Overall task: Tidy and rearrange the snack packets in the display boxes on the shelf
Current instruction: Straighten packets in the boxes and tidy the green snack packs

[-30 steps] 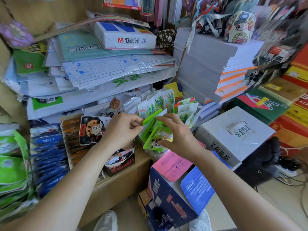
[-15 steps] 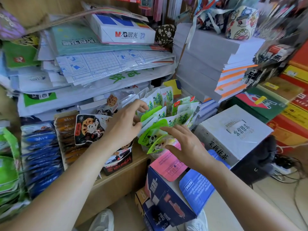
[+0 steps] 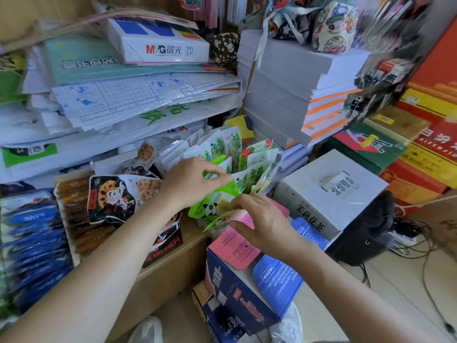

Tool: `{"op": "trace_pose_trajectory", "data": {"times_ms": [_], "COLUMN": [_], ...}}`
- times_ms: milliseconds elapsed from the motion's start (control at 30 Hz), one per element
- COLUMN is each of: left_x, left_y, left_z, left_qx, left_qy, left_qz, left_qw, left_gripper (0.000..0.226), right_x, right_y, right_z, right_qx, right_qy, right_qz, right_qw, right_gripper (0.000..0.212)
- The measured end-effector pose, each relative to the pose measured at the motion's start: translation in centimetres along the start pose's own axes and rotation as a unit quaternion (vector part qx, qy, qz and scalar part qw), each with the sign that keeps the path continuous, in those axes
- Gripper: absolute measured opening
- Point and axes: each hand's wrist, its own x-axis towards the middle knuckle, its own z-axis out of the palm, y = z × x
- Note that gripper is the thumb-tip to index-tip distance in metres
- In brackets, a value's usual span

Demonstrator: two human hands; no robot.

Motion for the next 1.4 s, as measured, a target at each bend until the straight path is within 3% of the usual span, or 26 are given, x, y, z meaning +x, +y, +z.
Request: {"op": "trace_pose_trajectory", "data": {"times_ms": [100, 233, 367, 600, 733, 900, 1067, 1233, 1300, 1400], "left_x": [0.6, 0.8, 0.4, 0.1, 0.5, 0.4, 0.4, 0.6, 0.7, 0.6], "left_y": [0.2, -0.1, -0.6, -1.0, -0.5, 0.1, 0.5, 1.4, 1.3, 1.0], "left_z": [0.4, 0.2, -0.4, -0.9, -0.8, -0.7, -0.5, -0.5, -0.3, -0.1], "left_qx": [0.001, -0.066, -0.134, -0.121, -0.087, 0.014, 0.013, -0.008, 0.013, 0.022], "left_qy": [0.013, 0.007, 0.018, 0.017, -0.015, -0.037, -0.064, -0.107, -0.088, -0.03], "left_qz": [-0.003, -0.015, -0.061, -0.026, -0.001, 0.013, 0.011, 0.047, 0.04, 0.027], "left_qw": [1.0, 0.998, 0.989, 0.992, 0.996, 0.999, 0.998, 0.993, 0.995, 0.999], "left_gripper": [0.011, 0.009, 0.015, 0.013, 0.01, 0.007, 0.017, 0.02, 0.006, 0.006], "right_x": [0.0, 1.0, 2.3, 2.7, 2.1, 1.5, 1.3, 0.9, 0.7, 0.8], "right_y": [0.1, -0.1, -0.2, 0.1, 0.3, 0.9, 2.1, 4.1, 4.7, 5.2], "right_z": [0.2, 0.7, 0.9, 0.9, 0.3, -0.7, -2.5, -3.5, -3.8, -3.7], "right_qx": [0.039, 0.075, 0.1, 0.104, 0.117, 0.125, 0.153, 0.269, 0.315, 0.378], "right_qy": [0.029, 0.044, 0.033, 0.033, 0.024, 0.027, 0.06, 0.08, 0.094, 0.127], "right_qz": [0.037, 0.089, 0.115, 0.106, 0.117, 0.069, 0.085, 0.191, 0.225, 0.275], "right_qw": [0.998, 0.992, 0.988, 0.988, 0.986, 0.989, 0.983, 0.941, 0.917, 0.875], "right_gripper": [0.029, 0.056, 0.064, 0.036, 0.034, 0.028, 0.018, 0.013, 0.015, 0.016]}}
